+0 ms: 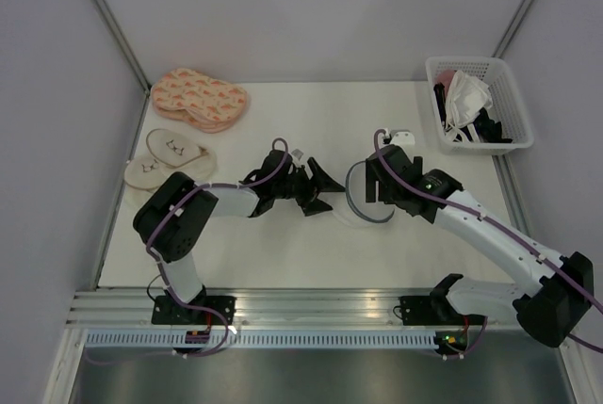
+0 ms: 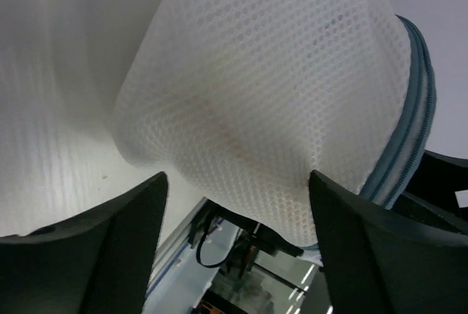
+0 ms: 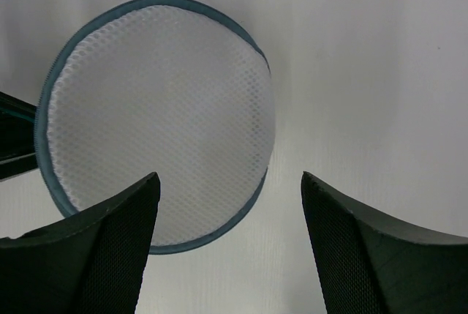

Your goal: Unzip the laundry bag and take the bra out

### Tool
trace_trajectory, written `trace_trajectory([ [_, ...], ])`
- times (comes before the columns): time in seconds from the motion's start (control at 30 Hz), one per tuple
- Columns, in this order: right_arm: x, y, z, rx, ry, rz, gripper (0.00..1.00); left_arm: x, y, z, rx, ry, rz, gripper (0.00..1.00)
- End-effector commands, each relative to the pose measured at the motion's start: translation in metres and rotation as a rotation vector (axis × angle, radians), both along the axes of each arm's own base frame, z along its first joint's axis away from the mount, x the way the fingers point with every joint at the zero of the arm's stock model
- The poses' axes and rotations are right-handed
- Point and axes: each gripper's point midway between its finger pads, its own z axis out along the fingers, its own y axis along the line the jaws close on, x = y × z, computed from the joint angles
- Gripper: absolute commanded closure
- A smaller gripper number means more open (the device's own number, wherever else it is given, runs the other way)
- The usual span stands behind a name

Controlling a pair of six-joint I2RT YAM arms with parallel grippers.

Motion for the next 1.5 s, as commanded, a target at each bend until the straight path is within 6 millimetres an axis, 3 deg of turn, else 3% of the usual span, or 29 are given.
trace_trajectory([
  [0.0,0.011,0.020,0.000,0.042,-0.021,0.062,0.17,0.006,-0.022,0.040,-0.149,-0.006,-0.014,0.24],
  [0.03,0.012,0.020,-0.004,0.037,-0.014,0.064,0.18,0.007,-0.024,0.040,-0.166,0.000,-0.012,0.42],
  [0.1,0.014,0.022,-0.009,0.030,-0.004,0.061,0.18,0.007,-0.028,0.044,-0.196,-0.013,-0.012,0.63],
  [0.13,0.014,0.022,-0.011,0.027,-0.001,0.059,0.18,0.006,-0.029,0.041,-0.196,-0.007,-0.013,0.80],
  [0.23,0.014,0.023,-0.015,0.027,0.006,0.060,0.18,0.004,-0.031,0.038,-0.192,-0.003,-0.019,0.98],
  [0.37,0.013,0.027,-0.011,0.055,0.001,0.075,0.18,0.004,-0.032,0.040,-0.194,-0.012,-0.015,0.98],
  [0.5,0.010,0.046,-0.003,0.136,0.007,0.143,0.18,0.005,-0.034,0.047,-0.201,-0.038,-0.015,0.98],
  [0.77,0.006,0.058,0.035,0.182,-0.069,0.179,0.18,0.003,-0.034,0.045,-0.194,-0.037,-0.017,0.98],
  [0.93,0.003,0.067,0.032,0.199,-0.048,0.206,0.18,0.002,-0.033,0.045,-0.196,-0.040,-0.017,0.98],
  [1.2,0.015,0.046,-0.011,0.026,0.022,0.083,0.20,0.000,-0.032,0.046,-0.201,-0.040,-0.022,0.98],
  [1.27,0.016,0.038,-0.013,-0.009,0.025,0.036,0.21,-0.002,-0.031,0.046,-0.204,-0.039,-0.020,0.98],
  [1.33,0.017,0.030,-0.007,-0.031,0.008,-0.004,0.22,-0.003,-0.029,0.045,-0.201,-0.038,-0.019,0.98],
  [1.47,0.014,-0.005,0.014,-0.114,-0.059,-0.132,0.22,-0.005,-0.024,0.040,-0.189,-0.034,-0.009,0.98],
])
